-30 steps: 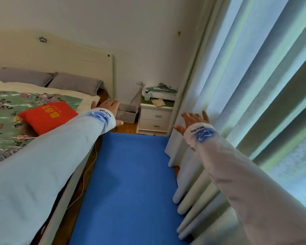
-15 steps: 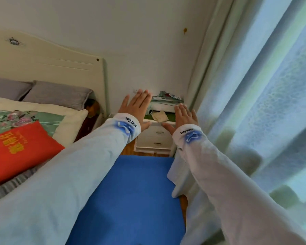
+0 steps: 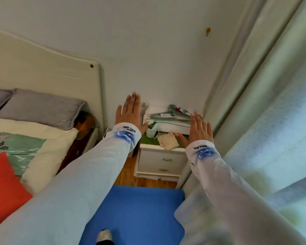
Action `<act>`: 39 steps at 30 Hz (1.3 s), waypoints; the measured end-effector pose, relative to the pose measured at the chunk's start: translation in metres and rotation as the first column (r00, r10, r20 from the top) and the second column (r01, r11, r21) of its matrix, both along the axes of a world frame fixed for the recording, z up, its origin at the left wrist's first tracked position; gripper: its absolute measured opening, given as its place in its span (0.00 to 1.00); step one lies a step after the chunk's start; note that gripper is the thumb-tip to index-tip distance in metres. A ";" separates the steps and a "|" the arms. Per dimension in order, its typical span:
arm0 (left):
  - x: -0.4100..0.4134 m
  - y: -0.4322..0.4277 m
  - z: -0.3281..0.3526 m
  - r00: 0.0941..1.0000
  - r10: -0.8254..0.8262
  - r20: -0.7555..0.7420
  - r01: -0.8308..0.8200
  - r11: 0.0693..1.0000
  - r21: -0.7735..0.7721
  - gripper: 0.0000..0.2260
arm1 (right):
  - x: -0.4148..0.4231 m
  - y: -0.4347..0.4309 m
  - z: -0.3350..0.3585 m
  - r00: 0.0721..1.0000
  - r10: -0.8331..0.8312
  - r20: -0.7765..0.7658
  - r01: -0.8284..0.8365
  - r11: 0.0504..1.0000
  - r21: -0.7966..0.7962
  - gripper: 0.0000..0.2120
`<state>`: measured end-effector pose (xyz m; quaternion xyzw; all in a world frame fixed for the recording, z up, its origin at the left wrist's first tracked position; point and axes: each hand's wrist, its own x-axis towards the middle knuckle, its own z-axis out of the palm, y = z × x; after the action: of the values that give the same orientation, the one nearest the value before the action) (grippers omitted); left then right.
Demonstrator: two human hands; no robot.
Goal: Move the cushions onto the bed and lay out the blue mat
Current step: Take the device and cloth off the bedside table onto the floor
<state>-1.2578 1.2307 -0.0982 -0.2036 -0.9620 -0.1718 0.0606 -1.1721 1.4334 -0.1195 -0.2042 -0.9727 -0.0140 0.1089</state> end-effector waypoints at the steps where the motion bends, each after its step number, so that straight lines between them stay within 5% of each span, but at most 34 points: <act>1: -0.022 0.006 -0.010 1.000 0.002 0.021 -0.001 1.000 -0.023 0.45 | -0.016 0.007 -0.006 1.000 -0.014 0.001 0.014 1.000 0.000 0.43; 13: -0.254 0.117 -0.182 0.949 -0.116 0.294 0.200 0.941 -0.274 0.51 | -0.232 0.112 -0.177 0.967 -0.221 0.125 0.241 0.954 -0.178 0.50; 22: -0.360 0.203 -0.308 0.891 -0.099 0.444 0.278 0.891 -0.359 0.41 | -0.359 0.189 -0.367 0.887 -0.163 0.433 0.348 0.851 -0.392 0.35; 28: -0.418 0.276 -0.371 0.907 -0.134 0.400 0.268 0.915 -0.301 0.38 | -0.414 0.226 -0.467 0.802 -0.248 0.544 0.511 0.757 -0.408 0.48; 31: -0.424 0.298 -0.398 0.885 -0.131 0.446 0.301 0.893 -0.335 0.43 | -0.410 0.223 -0.495 0.834 -0.287 0.471 0.477 0.805 -0.353 0.52; 39: -0.439 0.282 -0.403 0.889 -0.163 0.428 0.335 0.869 -0.364 0.36 | -0.418 0.234 -0.499 0.872 -0.266 0.410 0.459 0.736 -0.498 0.34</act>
<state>-1.6970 1.5129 -0.5012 -0.2991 -0.9334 0.0009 -0.1983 -1.5902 1.6671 -0.6187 -0.4104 -0.8743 0.2304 -0.1185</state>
